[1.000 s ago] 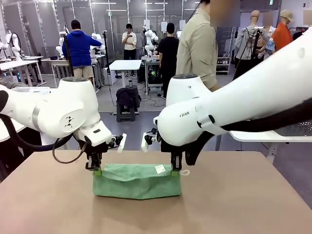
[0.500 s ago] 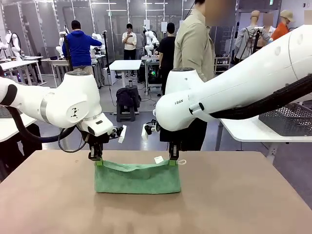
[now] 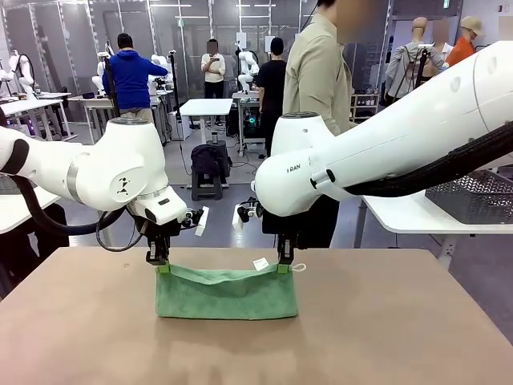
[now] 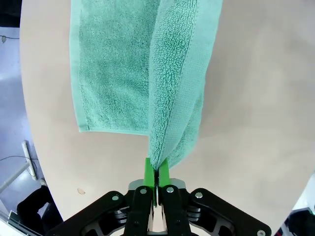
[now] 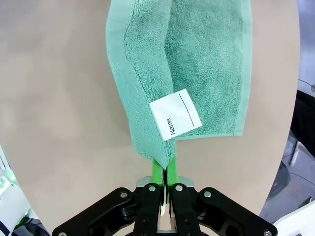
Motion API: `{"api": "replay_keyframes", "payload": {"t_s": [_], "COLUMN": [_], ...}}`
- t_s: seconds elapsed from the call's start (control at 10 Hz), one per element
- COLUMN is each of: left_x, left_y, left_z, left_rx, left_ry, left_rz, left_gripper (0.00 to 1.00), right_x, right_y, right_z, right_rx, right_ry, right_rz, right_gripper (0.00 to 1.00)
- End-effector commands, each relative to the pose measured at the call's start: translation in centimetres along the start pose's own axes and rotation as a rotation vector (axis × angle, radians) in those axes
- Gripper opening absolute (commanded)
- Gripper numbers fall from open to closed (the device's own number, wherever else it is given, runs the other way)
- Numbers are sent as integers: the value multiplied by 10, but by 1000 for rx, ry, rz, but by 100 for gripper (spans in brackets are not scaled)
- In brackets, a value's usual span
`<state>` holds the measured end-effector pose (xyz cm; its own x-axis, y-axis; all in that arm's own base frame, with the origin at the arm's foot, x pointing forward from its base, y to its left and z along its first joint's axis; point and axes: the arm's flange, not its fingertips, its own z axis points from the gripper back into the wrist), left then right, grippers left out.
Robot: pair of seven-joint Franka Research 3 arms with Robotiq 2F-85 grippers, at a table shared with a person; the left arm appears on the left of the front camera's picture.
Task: Fold the towels and place them in the basket.
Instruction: When a person lays out a Towel with hook on the table, fold it in half twice.
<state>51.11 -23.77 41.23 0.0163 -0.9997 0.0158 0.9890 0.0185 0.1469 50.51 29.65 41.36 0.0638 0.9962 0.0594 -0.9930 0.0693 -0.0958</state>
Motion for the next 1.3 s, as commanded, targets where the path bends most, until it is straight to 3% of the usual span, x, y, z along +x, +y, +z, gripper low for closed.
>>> {"api": "replay_keyframes", "payload": {"t_s": [0.0,0.1,1.2], "left_x": [0,1,3], "left_y": [0,9,89], "left_z": [0,-2,-55], "left_rx": [0,-32,-60], "left_ry": [0,-42,2], "left_rz": [0,-18,-29], "left_gripper": [4,4,4], "right_x": [0,0,1], "right_y": [0,-7,-78], "right_z": [0,-6,-62], "right_rx": [0,-16,-7], "right_ry": [0,15,12], "right_rz": [0,-13,-39], "right_gripper": [4,4,4]}}
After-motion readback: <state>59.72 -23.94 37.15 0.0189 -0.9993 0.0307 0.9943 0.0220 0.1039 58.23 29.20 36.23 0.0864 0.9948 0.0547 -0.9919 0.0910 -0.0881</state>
